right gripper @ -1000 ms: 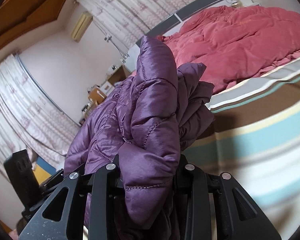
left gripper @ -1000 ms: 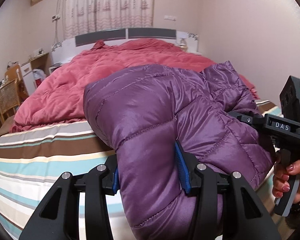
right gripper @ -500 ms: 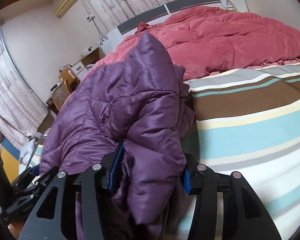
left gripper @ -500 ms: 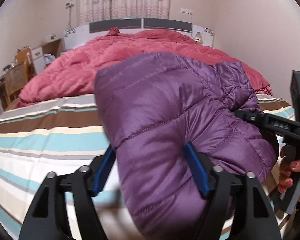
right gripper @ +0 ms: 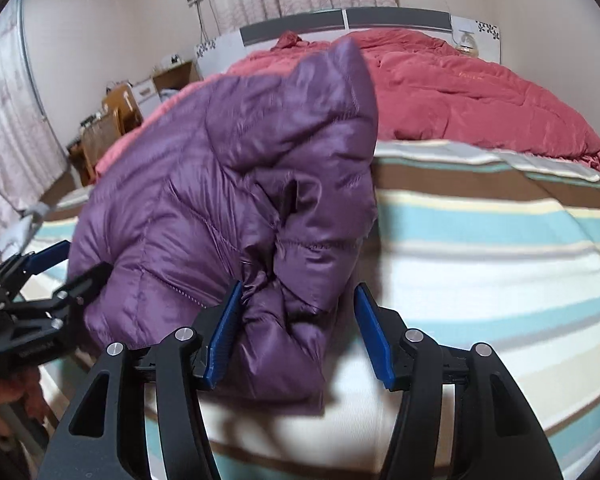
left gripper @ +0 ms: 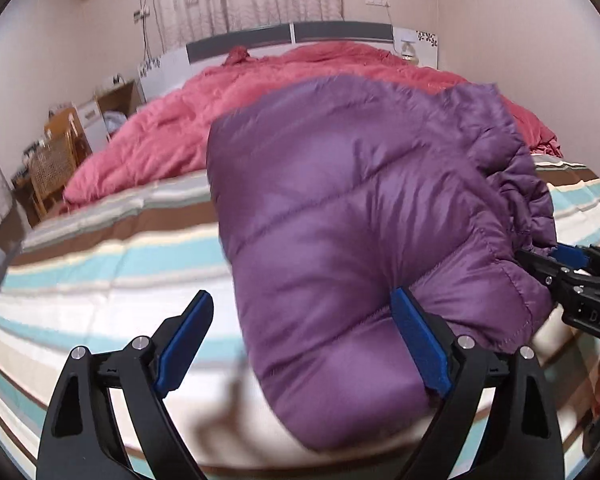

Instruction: Fold large clothes

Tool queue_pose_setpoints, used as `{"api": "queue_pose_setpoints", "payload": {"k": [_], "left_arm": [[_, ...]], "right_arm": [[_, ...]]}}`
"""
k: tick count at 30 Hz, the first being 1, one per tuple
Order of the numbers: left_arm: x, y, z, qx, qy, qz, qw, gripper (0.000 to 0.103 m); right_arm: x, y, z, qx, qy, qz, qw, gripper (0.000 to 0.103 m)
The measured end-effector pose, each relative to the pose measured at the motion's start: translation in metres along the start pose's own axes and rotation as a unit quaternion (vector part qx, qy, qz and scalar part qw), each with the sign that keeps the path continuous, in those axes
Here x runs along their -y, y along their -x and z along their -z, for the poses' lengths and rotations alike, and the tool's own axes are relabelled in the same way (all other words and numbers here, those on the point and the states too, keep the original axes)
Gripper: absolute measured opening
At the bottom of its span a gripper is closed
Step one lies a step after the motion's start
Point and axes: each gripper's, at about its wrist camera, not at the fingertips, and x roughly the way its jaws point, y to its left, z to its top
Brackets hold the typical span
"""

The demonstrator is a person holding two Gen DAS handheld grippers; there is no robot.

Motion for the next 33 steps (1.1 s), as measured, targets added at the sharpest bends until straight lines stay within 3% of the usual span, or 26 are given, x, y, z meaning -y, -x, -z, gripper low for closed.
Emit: {"api": "queue_pose_setpoints", "payload": {"k": [3, 5, 7, 9, 11, 14, 19, 21, 28, 33], "left_arm": [[-0.004, -0.006, 0.009, -0.003, 0.005, 0.006, 1.0000, 0.091], [-0.005, -0.010, 0.004, -0.014, 0.019, 0.007, 0.9997, 0.091], [-0.002, -0.007, 0.000, -0.012, 0.011, -0.004, 0.9999, 0.091], [0.000, 0.003, 0.002, -0.007, 0.009, -0.005, 0.9999, 0.091], [-0.002, 0.017, 0.006, -0.004, 0.022, -0.005, 0.9997, 0.101], [-0.002, 0.036, 0.014, 0.009, 0.035, -0.022, 0.9991, 0.101], [0.004, 0.063, 0.035, 0.022, 0.044, -0.054, 0.9973, 0.101], [0.005, 0.074, 0.043, 0.021, 0.055, -0.071, 0.9957, 0.101], [-0.002, 0.115, 0.063, 0.036, 0.109, -0.064, 0.9913, 0.101], [0.000, 0.138, 0.070, 0.051, 0.115, -0.079, 0.9890, 0.101]], "right_arm": [[0.006, -0.011, 0.009, -0.017, -0.031, -0.009, 0.999, 0.056], [0.009, -0.016, 0.006, -0.025, -0.048, -0.007, 0.999, 0.063], [0.010, -0.016, 0.004, -0.027, -0.050, -0.001, 0.998, 0.064], [0.009, -0.004, 0.005, -0.014, -0.047, 0.000, 0.999, 0.064], [0.006, 0.014, 0.012, 0.005, -0.045, -0.002, 0.999, 0.066], [0.002, 0.035, 0.019, 0.023, -0.055, 0.002, 0.998, 0.080], [-0.016, 0.064, 0.036, 0.033, -0.044, -0.002, 0.998, 0.080], [-0.024, 0.071, 0.041, 0.037, -0.038, 0.001, 0.999, 0.088], [-0.049, 0.112, 0.054, 0.071, -0.001, 0.011, 0.997, 0.094], [-0.062, 0.133, 0.063, 0.085, 0.016, 0.021, 0.996, 0.098]]}}
